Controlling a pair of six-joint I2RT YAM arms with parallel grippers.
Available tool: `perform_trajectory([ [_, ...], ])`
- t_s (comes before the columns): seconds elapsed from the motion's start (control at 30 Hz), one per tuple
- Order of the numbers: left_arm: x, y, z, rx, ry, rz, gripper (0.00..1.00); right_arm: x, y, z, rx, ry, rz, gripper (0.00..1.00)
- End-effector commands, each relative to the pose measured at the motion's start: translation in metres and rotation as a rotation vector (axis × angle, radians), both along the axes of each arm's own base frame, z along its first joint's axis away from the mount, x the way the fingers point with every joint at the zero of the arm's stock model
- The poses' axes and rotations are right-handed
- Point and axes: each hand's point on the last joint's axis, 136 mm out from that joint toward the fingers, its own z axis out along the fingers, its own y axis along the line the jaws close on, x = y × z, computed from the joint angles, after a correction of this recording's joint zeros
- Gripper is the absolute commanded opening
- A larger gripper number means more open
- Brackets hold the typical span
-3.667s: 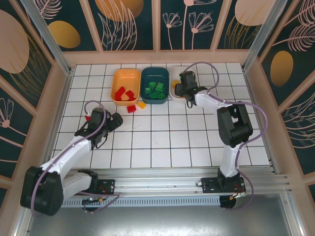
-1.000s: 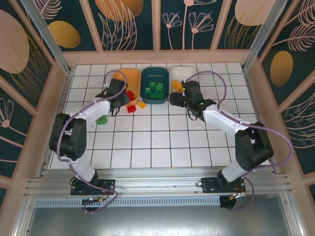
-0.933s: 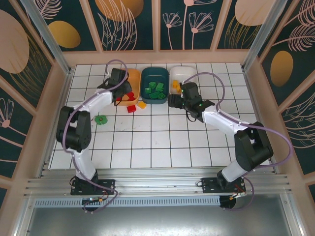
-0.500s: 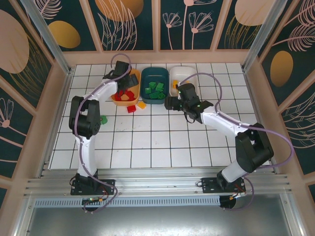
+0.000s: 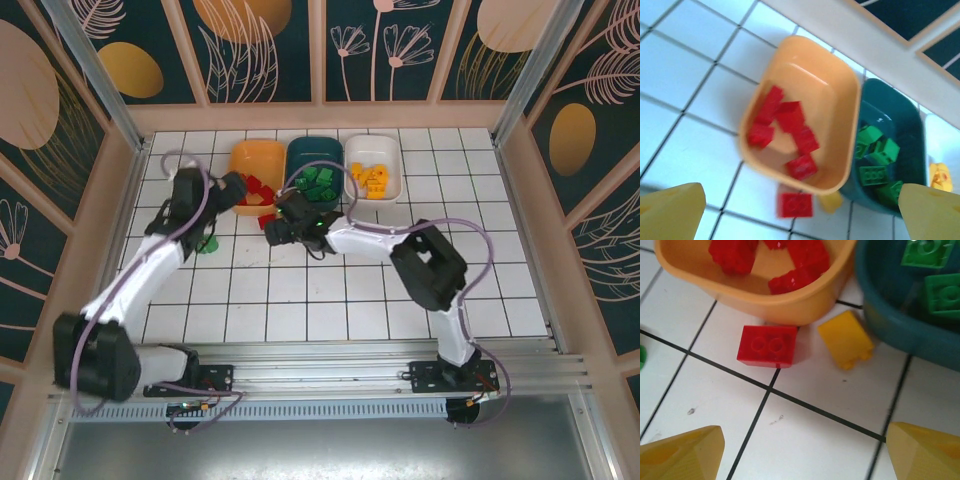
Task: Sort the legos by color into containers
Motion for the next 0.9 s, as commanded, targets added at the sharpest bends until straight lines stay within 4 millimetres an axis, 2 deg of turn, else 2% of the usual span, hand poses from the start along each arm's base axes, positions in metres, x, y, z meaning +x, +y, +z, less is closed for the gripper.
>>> perform_trajectory([
  [0.0, -0.036, 0.025, -0.021, 0.016, 0.035, 0.098, 0.99, 0.016, 0.017, 0.000, -0.008, -0.010, -0.041, 0.85],
  [0.13, -0.070, 0.038, -0.015, 0.044, 0.027, 0.118, 0.98, 0.020, 0.033, -0.014, -0.011, 0.033, -0.022, 0.83],
  [0.27, -0.084, 0.048, -0.005, 0.068, 0.006, 0.146, 0.99, 0.026, 0.038, -0.028, -0.033, 0.053, -0.042, 0.82],
  [0.5, -0.080, 0.043, 0.009, 0.043, -0.019, 0.125, 0.98, 0.036, 0.036, -0.037, -0.046, 0.041, -0.099, 0.82],
  [0.7, -0.077, 0.040, 0.007, 0.032, -0.016, 0.120, 0.99, 0.043, 0.037, -0.047, -0.051, 0.042, -0.099, 0.81],
  [0.87, -0.074, 0.037, 0.001, 0.023, 0.000, 0.108, 0.99, 0.048, 0.042, -0.053, -0.036, 0.018, -0.096, 0.72],
])
